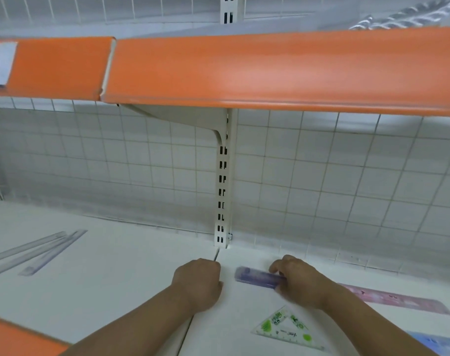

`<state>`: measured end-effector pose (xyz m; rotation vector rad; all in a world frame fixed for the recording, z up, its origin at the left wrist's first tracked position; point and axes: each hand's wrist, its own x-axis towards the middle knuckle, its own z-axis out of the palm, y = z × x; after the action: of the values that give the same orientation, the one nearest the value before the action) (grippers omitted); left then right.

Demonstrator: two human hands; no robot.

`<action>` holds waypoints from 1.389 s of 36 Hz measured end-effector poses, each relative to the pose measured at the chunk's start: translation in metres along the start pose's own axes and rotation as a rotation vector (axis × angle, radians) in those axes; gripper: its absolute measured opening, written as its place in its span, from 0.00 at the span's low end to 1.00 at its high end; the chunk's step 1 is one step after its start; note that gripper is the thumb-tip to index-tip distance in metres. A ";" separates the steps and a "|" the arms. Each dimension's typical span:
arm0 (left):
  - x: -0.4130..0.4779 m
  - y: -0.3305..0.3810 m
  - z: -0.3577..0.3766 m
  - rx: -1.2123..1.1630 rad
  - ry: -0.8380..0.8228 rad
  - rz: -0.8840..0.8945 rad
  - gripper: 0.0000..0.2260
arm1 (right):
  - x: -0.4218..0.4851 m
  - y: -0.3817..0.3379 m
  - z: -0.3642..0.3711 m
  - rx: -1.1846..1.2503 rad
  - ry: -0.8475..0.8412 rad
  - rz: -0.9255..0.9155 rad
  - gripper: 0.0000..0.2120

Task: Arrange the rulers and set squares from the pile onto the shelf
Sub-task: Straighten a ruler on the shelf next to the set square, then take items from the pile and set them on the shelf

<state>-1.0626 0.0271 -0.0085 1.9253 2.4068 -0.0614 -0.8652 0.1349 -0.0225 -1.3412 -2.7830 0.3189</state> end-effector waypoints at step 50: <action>-0.075 -0.367 -0.001 -0.054 0.062 -0.265 0.13 | 0.154 -0.383 0.059 -0.095 0.125 -0.488 0.12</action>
<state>-1.4045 -0.1262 -0.0043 1.5995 2.6593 0.0518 -1.2636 0.0125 -0.0130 -0.6252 -2.9199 0.0778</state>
